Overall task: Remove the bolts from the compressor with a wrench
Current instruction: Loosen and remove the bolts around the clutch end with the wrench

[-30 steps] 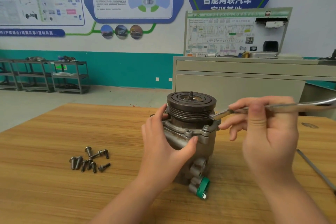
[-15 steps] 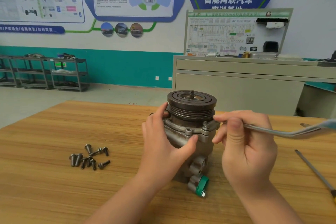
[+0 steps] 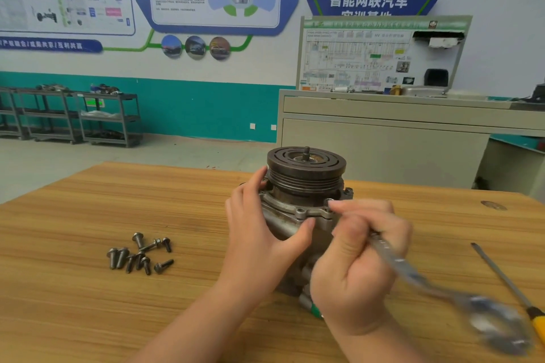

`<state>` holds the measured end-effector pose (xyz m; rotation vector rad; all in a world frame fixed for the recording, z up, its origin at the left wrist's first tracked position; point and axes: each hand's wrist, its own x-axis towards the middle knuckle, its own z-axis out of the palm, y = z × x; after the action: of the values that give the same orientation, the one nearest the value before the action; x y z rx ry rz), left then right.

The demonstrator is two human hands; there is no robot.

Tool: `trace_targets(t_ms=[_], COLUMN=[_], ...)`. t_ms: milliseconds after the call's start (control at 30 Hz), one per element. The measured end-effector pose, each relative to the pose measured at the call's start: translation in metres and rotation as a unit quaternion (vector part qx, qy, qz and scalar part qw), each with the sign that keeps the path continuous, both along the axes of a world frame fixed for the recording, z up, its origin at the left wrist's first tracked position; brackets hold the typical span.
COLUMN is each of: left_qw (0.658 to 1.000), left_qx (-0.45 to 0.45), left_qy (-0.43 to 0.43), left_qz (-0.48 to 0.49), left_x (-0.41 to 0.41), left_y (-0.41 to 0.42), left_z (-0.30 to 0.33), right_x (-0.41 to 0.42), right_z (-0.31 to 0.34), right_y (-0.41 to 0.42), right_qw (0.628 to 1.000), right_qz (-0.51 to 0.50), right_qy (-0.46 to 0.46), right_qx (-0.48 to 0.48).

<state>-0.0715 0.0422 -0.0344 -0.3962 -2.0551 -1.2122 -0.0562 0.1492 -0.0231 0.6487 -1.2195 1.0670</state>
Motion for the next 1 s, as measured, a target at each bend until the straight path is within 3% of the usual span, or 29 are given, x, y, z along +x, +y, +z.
trace_targets(t_ms=[133,233,300,367,467,533,867,1000], left_qw=[1.000,1.000,0.999,0.998,0.991,0.989,0.989,0.989], left_qx=[0.010,0.005,0.007,0.032,0.085,0.097,0.099,0.101], left_qy=[-0.016,-0.023,-0.024,-0.049,-0.087,-0.093,-0.077,-0.077], left_qz=[-0.004,0.019,0.040,0.016,-0.049,-0.065,-0.078,-0.073], left_x=[0.001,0.000,-0.001,-0.002,-0.004,-0.004,-0.005,-0.006], left_y=[0.001,0.003,0.003,0.003,0.003,0.002,0.000,0.000], left_z=[0.001,-0.003,-0.006,-0.006,-0.006,-0.005,-0.007,-0.007], right_x=[-0.003,-0.019,-0.025,-0.021,-0.009,-0.005,-0.002,0.003], right_z=[0.017,0.030,0.036,0.038,0.035,0.031,0.012,0.006], right_y=[0.017,0.040,0.048,0.050,0.046,0.042,0.025,0.009], right_qw=[0.965,0.858,0.812,0.843,0.950,0.980,0.998,0.999], right_qz=[0.127,0.313,0.386,0.372,0.231,0.161,0.036,0.042], right_qy=[-0.084,-0.239,-0.271,-0.233,-0.131,-0.088,-0.018,-0.021], right_qx=[-0.215,-0.330,-0.343,-0.311,-0.166,-0.082,0.042,0.014])
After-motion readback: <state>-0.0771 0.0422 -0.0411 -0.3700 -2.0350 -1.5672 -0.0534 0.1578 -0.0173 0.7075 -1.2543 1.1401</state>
